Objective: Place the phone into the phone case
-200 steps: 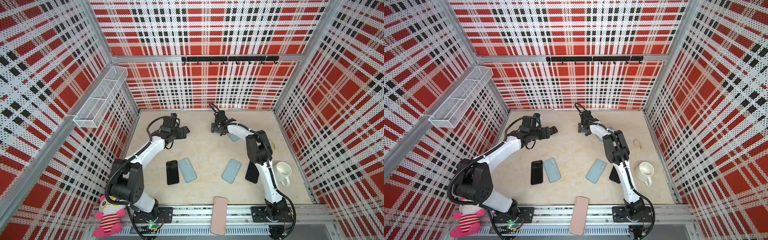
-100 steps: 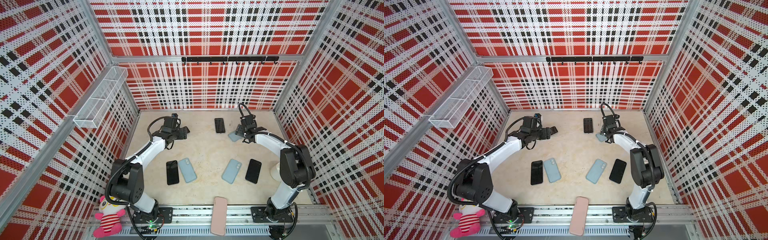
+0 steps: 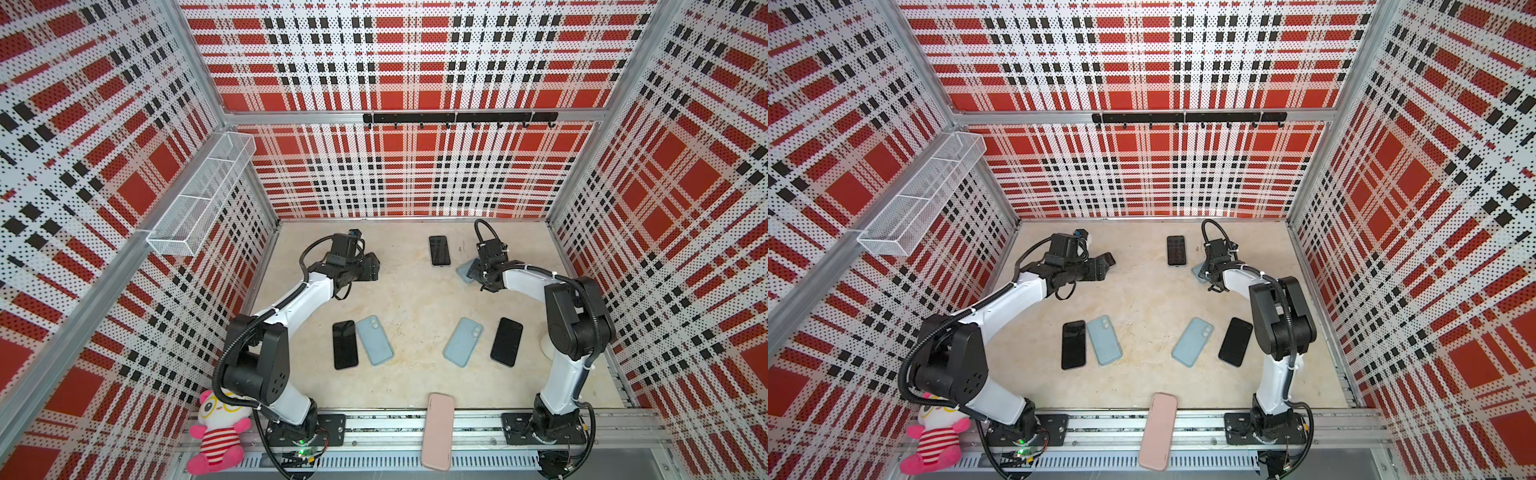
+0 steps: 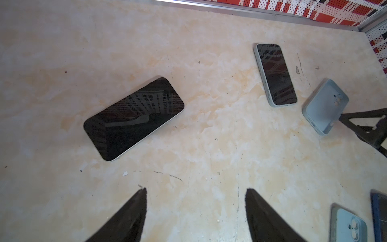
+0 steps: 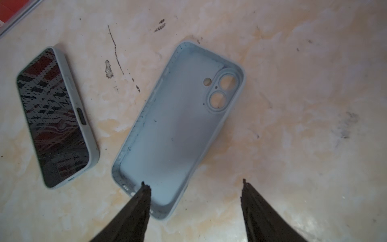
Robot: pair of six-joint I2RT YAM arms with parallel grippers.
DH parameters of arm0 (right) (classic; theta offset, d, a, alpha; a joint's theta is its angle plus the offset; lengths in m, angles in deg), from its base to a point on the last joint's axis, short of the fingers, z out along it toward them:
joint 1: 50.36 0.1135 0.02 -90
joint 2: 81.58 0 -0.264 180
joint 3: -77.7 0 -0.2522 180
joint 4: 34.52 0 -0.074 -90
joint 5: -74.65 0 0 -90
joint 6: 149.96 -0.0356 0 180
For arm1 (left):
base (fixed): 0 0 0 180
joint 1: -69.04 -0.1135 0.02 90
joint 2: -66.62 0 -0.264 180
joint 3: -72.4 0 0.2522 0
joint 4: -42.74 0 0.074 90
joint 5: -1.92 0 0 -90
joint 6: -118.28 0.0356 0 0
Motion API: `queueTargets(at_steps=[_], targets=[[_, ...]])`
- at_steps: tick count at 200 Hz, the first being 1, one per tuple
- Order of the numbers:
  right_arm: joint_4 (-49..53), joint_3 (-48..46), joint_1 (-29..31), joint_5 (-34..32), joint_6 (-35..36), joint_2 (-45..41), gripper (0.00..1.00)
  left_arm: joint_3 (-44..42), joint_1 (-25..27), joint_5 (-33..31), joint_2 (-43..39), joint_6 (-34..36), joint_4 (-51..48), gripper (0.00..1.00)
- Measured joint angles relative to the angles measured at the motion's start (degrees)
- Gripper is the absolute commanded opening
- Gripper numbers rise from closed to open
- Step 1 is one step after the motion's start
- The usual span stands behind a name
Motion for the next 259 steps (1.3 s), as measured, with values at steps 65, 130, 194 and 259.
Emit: queueTargets(at_steps=[65, 130, 194, 259], targets=[[1.14, 8.94, -0.57, -0.11, -0.76, 7.08, 0.61, -0.11, -0.11, 1.2, 0.0, -0.17, 0.02, 0.76], [3.26, 10.05, -1.7, -0.35, -0.46, 8.94, 0.49, -0.2, -1.14, 1.22, -0.13, -0.17, 0.02, 0.76], [6.14, 10.93, -1.84, -1.62, 1.55, 9.31, 0.18, -0.24, -1.2, 1.64, -0.24, -0.2, 0.02, 0.76], [11.34, 11.37, -3.67, -2.4, 7.52, 7.8, 0.03, -0.24, -1.46, 1.62, -0.46, -0.17, 0.04, 0.76]])
